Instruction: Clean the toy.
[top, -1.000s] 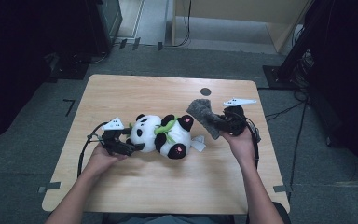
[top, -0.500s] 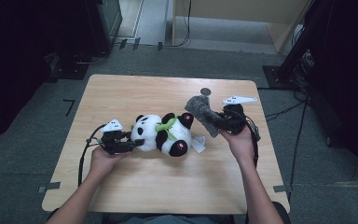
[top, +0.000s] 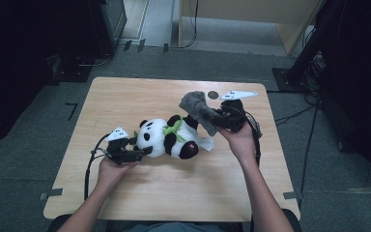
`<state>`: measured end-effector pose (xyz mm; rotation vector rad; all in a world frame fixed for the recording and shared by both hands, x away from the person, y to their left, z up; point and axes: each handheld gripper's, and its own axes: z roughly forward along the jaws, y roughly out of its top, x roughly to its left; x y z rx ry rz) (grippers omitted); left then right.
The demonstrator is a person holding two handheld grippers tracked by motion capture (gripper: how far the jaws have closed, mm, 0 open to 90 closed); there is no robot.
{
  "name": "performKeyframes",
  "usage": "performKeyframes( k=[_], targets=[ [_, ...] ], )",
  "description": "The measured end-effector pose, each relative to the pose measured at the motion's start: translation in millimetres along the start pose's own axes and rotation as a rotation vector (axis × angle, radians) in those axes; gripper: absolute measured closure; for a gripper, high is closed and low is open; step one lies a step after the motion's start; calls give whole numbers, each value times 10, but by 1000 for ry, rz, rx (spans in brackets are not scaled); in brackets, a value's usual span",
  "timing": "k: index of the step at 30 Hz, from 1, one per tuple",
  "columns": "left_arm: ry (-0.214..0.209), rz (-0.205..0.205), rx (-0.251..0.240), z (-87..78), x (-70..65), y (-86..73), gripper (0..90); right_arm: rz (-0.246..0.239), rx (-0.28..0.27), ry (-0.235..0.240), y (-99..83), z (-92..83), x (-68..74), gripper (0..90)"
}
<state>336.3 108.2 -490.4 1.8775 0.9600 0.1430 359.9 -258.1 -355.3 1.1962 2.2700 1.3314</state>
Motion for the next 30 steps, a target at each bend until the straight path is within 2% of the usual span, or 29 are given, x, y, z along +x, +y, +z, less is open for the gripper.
performKeyframes(
  k=[5,7,9,13,15,20,24,30],
  targets=[
    [5,3,-5,-5,-9,13,188,-45,33,38,233,189,139,755],
    [-8,-10,-14,-2,-3,16,169,-54,51,47,305,286,171,754],
    [-21,-27,-9,6,15,20,129,-60,63,66,384,418,205,754],
    [-46,-58,-20,11,37,26,99,-60,70,80,443,527,229,754],
    [-44,-61,-11,26,47,29,96,-57,77,90,473,586,246,754],
    [-16,-2,1,55,31,27,110,-75,110,92,518,725,288,753],
    [-11,36,-8,53,41,5,185,-92,146,91,540,876,295,750],
    [-2,28,-7,37,33,2,229,-78,166,106,556,1017,336,749]
  ],
)
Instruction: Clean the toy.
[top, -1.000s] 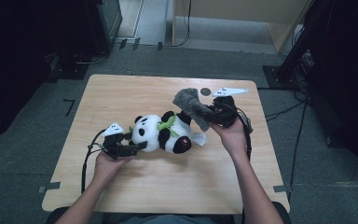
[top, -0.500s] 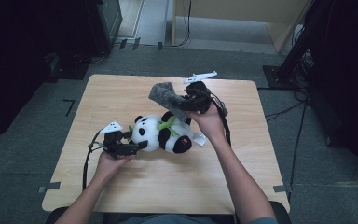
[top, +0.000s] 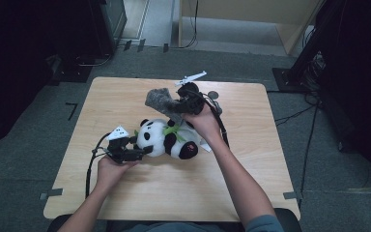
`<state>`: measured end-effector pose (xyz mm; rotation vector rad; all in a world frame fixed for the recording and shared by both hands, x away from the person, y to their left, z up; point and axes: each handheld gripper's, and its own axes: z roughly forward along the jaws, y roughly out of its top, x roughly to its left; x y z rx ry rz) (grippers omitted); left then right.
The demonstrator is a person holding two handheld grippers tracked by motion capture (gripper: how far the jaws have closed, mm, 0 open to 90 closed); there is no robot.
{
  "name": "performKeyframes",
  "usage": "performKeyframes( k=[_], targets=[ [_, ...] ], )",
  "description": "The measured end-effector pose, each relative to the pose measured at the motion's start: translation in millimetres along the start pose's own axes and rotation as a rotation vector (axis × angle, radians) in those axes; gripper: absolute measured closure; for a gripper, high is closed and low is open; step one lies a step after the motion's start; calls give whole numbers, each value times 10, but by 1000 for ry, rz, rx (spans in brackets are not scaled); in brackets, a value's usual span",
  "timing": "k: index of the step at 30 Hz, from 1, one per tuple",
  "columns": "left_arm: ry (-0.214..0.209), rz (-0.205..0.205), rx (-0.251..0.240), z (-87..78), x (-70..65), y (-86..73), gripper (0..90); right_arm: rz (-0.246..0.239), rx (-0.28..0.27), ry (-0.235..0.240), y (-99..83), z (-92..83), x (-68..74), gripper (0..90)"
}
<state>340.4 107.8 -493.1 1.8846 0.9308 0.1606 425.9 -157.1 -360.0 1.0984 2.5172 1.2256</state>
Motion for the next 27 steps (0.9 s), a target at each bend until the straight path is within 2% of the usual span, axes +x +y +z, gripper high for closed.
performKeyframes(
  k=[5,12,15,16,20,24,27],
  targets=[
    [6,2,7,-4,-9,2,239,-23,30,7,65,149,82,745],
    [10,-7,14,-5,-14,22,241,-61,69,45,209,354,243,742],
    [14,-13,19,-6,-24,34,240,-72,111,58,212,519,306,743],
    [16,-11,22,-7,-25,37,240,-72,111,58,212,519,306,743],
    [14,-10,26,-9,-22,42,239,-69,173,73,153,699,338,743],
    [16,8,34,-11,-29,38,239,-74,181,78,121,729,329,740],
    [22,14,37,-9,-45,38,241,-55,193,82,88,734,282,735]
  ],
)
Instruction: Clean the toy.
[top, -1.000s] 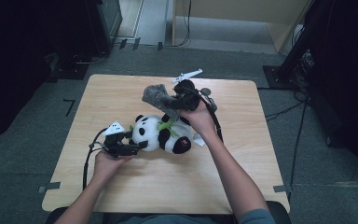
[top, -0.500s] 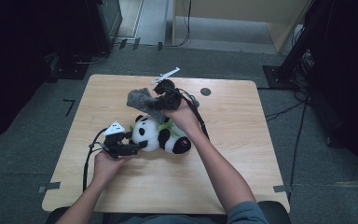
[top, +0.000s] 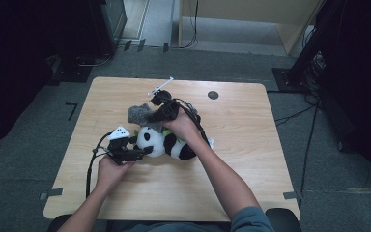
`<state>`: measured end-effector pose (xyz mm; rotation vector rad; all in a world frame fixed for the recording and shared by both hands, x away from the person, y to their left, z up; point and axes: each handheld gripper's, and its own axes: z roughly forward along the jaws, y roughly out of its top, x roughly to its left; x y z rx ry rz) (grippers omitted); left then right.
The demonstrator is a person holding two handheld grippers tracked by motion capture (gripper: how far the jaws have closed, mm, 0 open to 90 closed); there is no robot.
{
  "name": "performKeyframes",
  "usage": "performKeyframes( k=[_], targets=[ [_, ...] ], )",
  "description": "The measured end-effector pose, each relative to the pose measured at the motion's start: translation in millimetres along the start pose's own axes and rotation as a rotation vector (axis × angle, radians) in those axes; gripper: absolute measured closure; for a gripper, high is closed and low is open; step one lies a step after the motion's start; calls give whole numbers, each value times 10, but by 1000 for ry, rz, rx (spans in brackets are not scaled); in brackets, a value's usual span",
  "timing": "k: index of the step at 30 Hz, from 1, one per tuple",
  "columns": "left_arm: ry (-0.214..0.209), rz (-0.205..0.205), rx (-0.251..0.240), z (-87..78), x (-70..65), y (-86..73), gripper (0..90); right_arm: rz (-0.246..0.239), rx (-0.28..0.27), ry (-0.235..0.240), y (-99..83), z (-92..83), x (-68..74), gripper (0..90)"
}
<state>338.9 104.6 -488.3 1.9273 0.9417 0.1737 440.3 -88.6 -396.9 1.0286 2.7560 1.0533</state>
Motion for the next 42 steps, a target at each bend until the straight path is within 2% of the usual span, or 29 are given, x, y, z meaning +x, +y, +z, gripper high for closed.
performKeyframes(
  k=[7,21,32,42],
  targets=[
    [20,17,17,-7,-21,1,294,17,11,-13,-69,-41,-91,732],
    [19,26,17,2,-33,-8,304,77,32,-83,-182,-207,-377,716],
    [19,35,25,5,-36,-12,312,121,5,-133,-242,-412,-550,732],
    [14,35,19,3,-25,-26,311,136,-11,-189,-327,-627,-691,744]
  ],
)
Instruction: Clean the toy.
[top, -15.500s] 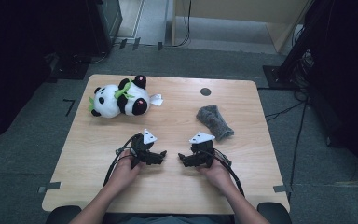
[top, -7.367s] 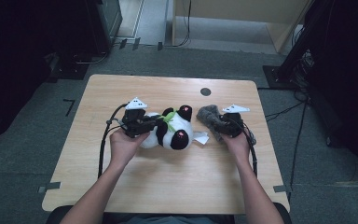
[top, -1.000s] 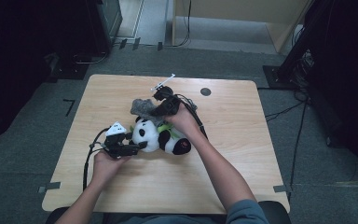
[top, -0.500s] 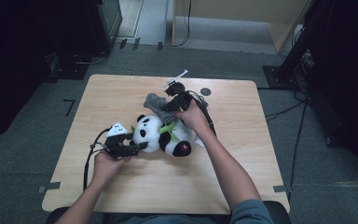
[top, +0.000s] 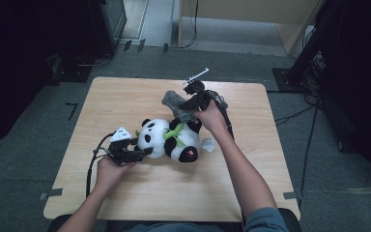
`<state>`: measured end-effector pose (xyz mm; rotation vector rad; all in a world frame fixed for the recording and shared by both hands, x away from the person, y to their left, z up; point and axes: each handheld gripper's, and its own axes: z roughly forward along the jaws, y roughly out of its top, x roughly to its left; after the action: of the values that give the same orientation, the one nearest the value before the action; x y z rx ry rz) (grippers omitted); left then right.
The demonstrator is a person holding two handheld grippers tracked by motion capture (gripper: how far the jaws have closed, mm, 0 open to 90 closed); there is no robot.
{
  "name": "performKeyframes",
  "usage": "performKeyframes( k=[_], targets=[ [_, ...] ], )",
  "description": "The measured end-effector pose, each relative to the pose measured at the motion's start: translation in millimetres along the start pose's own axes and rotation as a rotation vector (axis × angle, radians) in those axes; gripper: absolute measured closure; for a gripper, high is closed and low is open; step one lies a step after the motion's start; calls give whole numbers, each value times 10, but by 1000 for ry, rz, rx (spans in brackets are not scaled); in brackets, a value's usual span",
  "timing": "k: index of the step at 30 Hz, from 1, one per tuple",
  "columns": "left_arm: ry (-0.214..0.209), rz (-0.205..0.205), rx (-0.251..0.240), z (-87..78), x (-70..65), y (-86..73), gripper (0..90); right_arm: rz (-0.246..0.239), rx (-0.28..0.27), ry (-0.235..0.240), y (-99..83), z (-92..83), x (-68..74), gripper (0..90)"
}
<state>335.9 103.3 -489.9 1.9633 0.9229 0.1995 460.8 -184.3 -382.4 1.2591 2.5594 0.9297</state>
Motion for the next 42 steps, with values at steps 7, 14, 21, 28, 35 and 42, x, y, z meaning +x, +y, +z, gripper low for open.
performKeyframes(
  k=[7,14,21,28,35,42],
  targets=[
    [1,5,0,-2,-2,-5,309,14,-39,-15,-3,-170,-62,747],
    [2,2,-5,0,-3,-5,309,-35,-89,15,166,-293,131,747],
    [3,7,-4,-2,-1,-5,308,-107,-104,68,383,-230,496,746],
    [4,9,-3,-2,-3,-4,309,-139,-112,148,531,-52,834,747],
    [4,10,-5,-1,-3,-5,309,-146,-78,214,526,202,1034,747],
    [4,4,-6,1,-8,-6,309,-115,14,197,366,480,950,746]
  ],
)
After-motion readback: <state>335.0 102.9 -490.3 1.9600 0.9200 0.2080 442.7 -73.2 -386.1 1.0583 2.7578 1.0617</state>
